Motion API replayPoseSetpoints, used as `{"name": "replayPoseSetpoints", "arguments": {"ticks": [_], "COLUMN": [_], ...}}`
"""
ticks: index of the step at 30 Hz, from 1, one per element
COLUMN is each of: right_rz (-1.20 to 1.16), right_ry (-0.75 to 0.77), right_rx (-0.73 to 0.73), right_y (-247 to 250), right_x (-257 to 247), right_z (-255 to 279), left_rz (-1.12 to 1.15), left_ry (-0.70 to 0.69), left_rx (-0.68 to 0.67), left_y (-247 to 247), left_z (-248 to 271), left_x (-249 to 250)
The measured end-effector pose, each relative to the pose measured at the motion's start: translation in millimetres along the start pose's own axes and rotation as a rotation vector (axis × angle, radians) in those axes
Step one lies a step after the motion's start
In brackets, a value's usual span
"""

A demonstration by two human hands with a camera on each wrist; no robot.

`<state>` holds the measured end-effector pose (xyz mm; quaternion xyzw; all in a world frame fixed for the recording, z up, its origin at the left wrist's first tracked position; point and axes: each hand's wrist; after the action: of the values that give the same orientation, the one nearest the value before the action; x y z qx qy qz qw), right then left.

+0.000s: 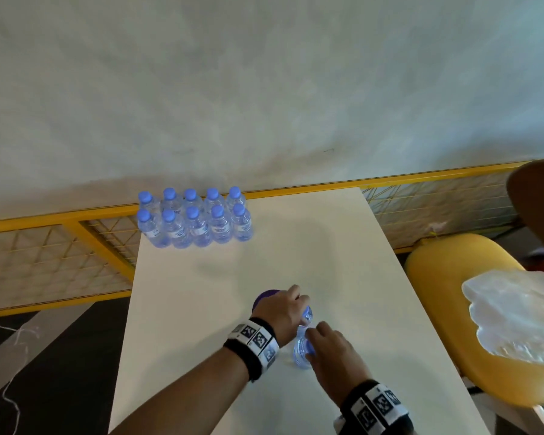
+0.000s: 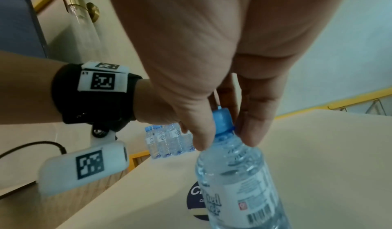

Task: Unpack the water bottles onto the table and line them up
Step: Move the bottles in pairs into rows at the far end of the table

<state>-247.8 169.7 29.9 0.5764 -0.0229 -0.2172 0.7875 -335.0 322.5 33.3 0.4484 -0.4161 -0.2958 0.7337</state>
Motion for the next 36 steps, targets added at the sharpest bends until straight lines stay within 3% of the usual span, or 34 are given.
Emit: {"name": "replayPoseSetpoints", "arguments": {"ticks": [2, 7, 17, 25, 36], "right_rz": [0.036, -0.15, -0.259, -0.296, -0.303], "right_ry": [0.013, -0.008, 0.023, 0.011, 0.048], "right_rx": [0.002, 0.045, -0.028, -0.037, 0.146], "right_y": [-2, 17, 42, 60, 91], "right_x": [2, 3, 6, 3, 6], "right_z": [-2, 4, 10, -24, -133], "left_rz": [-0.068, -0.119, -0.194, -0.251, -0.24], "left_ry": [-0.006, 0.04, 0.174, 0.205, 0.251], "left_rx": [0.038, 0.171, 0.276, 0.227, 0.185], "left_y": [8, 53, 152, 149, 137], "left_z": [-4, -31, -140, -198, -198], "left_x": [-5, -34, -126, -191, -220]}}
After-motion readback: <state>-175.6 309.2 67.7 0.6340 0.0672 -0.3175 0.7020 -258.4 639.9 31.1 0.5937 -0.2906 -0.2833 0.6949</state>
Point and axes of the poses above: each hand's wrist, its own z-axis away from the middle knuckle, its own y-axis out of the back of the hand, x = y × z, and after that the axes turned 3 degrees about -y, right-handed
